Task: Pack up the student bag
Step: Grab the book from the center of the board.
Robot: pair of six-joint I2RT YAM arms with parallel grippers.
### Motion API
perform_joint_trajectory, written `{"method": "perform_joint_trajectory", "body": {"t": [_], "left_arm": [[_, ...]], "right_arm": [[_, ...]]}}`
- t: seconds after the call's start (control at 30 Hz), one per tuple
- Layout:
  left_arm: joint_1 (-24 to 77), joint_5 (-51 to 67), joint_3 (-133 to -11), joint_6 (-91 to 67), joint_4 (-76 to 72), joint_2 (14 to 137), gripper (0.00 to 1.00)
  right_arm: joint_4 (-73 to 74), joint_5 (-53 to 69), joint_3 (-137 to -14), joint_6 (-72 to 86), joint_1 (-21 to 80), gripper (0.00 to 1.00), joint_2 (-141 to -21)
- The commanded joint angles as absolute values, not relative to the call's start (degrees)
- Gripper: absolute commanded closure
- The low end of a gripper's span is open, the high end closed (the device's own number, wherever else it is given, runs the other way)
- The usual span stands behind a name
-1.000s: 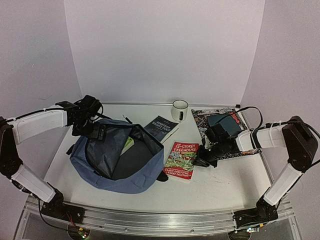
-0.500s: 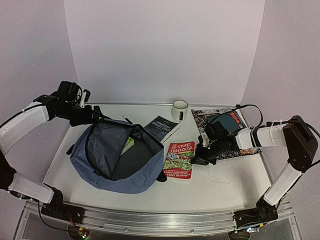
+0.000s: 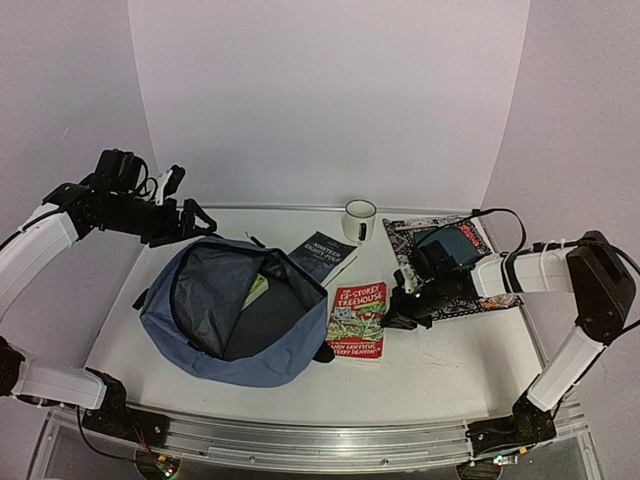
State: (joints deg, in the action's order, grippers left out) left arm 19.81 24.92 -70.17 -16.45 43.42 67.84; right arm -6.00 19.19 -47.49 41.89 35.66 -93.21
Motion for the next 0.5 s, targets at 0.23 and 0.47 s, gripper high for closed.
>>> {"method": "perform_joint_trajectory", "body": {"t": [0.23,0.47], "left_arm": [[29.80,27.33,-67.74,-29.13,28.22,71.17,0.02],[30.01,27.13,-67.50,-29.09,27.16,72.14,0.02]], "right_arm": [[-9.12,24.49,-50.34,42.76,35.61,1.00,-89.00],[-15.55,26.54,-49.66,47.29,35.60,0.79,-93.64]]}}
